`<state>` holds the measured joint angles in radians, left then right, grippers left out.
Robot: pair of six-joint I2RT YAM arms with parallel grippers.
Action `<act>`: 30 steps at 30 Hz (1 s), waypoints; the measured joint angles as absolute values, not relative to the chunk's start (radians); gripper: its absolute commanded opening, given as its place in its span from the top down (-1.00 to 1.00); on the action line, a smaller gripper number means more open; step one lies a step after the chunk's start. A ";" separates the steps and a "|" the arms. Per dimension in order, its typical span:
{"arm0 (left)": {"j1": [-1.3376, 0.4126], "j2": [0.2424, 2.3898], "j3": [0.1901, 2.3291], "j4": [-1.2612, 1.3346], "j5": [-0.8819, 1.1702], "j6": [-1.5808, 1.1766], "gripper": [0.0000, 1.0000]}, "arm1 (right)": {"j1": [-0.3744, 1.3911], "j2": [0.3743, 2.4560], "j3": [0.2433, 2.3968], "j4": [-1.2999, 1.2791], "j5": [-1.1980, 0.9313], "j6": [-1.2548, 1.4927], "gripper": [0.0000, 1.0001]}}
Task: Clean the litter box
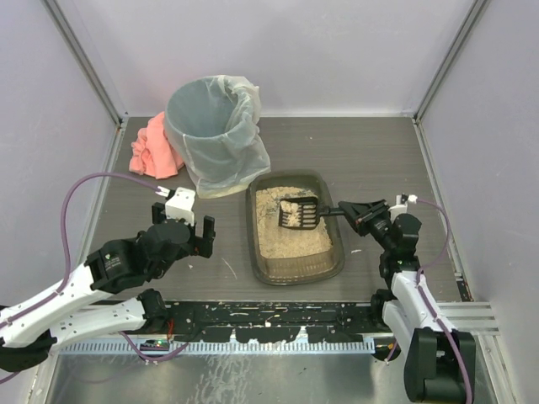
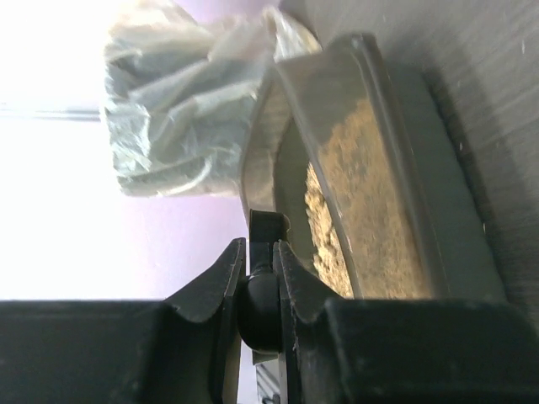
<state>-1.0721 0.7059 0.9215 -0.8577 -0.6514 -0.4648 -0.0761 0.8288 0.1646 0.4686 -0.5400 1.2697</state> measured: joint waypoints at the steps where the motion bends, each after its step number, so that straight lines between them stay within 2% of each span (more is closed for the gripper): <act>1: -1.072 0.706 0.921 -0.858 -0.651 -0.466 -0.92 | -0.093 0.806 0.163 0.467 -0.539 1.270 0.99; 12: -1.072 0.706 0.915 -0.857 -0.653 -0.496 -0.92 | -0.139 0.837 0.148 0.531 -0.606 1.279 0.99; 30: -1.072 0.664 0.876 -0.859 -0.663 -0.543 -0.93 | -0.209 0.772 0.151 0.522 -0.661 1.275 0.99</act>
